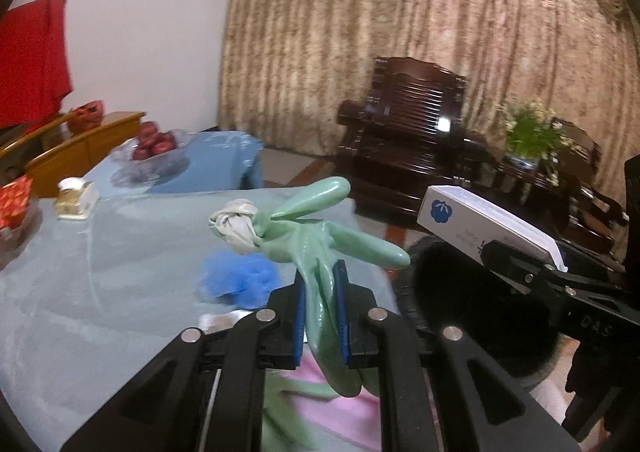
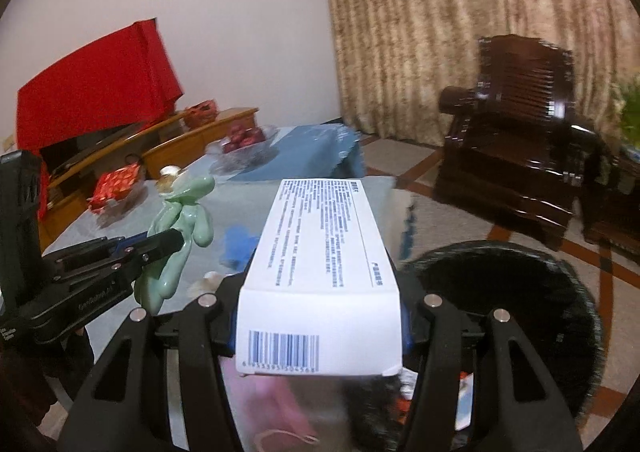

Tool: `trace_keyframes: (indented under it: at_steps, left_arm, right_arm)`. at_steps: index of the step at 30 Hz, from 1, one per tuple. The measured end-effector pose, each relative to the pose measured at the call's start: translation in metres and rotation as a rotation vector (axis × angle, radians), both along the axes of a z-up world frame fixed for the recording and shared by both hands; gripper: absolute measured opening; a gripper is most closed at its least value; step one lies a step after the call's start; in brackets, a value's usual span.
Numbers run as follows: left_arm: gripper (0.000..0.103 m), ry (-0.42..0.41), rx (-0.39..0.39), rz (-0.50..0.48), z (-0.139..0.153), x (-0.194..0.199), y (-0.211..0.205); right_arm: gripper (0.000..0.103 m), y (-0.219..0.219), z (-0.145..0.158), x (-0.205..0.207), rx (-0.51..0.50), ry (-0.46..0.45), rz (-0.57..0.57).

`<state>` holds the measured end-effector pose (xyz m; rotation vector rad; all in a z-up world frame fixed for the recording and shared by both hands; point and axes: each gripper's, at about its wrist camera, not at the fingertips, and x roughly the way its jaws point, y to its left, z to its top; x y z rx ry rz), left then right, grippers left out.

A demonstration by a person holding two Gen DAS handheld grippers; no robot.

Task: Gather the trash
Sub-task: 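Carry the glove and box over the black trash bin and open both tools, then move both open tools back to the table toward the glove and pink mask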

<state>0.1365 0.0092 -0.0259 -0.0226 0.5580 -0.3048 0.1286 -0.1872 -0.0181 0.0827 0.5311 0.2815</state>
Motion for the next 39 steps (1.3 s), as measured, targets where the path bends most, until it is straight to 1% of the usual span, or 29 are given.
trace_keyframes:
  at_steps: [7,13,17,22,24,25,26,27,28,29,30,32,33,35,39]
  left_arm:
    - [0.013,-0.011,0.003,-0.148,0.002,0.005,-0.066]
    - [0.013,-0.007,0.002,-0.259,-0.001,0.012,-0.124]
    - [0.013,-0.005,0.015,-0.310,-0.008,0.018,-0.158]
    - [0.013,0.009,0.010,-0.349,-0.020,0.027,-0.186]
    - [0.018,0.025,0.002,-0.364,-0.024,0.032,-0.192]
    - [0.021,0.032,-0.001,-0.369,-0.025,0.034,-0.193]
    - [0.027,0.043,-0.005,-0.372,-0.027,0.036,-0.194]
    - [0.033,0.049,-0.005,-0.372,-0.030,0.037,-0.195]
    - [0.045,0.048,-0.006,-0.367,-0.031,0.038,-0.193]
    - [0.051,0.042,-0.006,-0.360,-0.031,0.037,-0.191]
    - [0.053,0.038,-0.006,-0.356,-0.031,0.036,-0.186]
    - [0.064,0.031,0.004,-0.338,-0.031,0.034,-0.178]
    - [0.067,0.030,0.009,-0.324,-0.031,0.034,-0.173]
    - [0.077,0.026,0.012,-0.294,-0.030,0.032,-0.161]
    - [0.081,0.025,0.021,-0.224,-0.028,0.027,-0.129]
  right_arm:
    - [0.053,-0.056,-0.001,-0.016,-0.027,-0.009,-0.121]
    - [0.053,-0.102,-0.015,-0.018,-0.041,0.014,-0.216]
    - [0.053,-0.128,-0.030,-0.015,-0.047,0.042,-0.269]
    - [0.054,-0.148,-0.046,-0.011,-0.049,0.068,-0.313]
    - [0.057,-0.153,-0.054,-0.008,-0.054,0.086,-0.335]
    - [0.061,-0.155,-0.057,-0.006,-0.058,0.093,-0.346]
    - [0.070,-0.157,-0.061,-0.005,-0.062,0.101,-0.360]
    - [0.078,-0.159,-0.065,-0.004,-0.068,0.106,-0.380]
    - [0.080,-0.161,-0.068,-0.005,-0.072,0.110,-0.399]
    - [0.082,-0.162,-0.069,-0.005,-0.072,0.114,-0.406]
    - [0.087,-0.163,-0.071,-0.005,-0.069,0.118,-0.413]
    - [0.093,-0.163,-0.074,-0.008,-0.066,0.115,-0.440]
    - [0.094,-0.163,-0.075,-0.010,-0.059,0.116,-0.442]
    - [0.095,-0.158,-0.076,-0.012,-0.038,0.119,-0.441]
    - [0.096,-0.142,-0.070,-0.015,-0.013,0.111,-0.419]
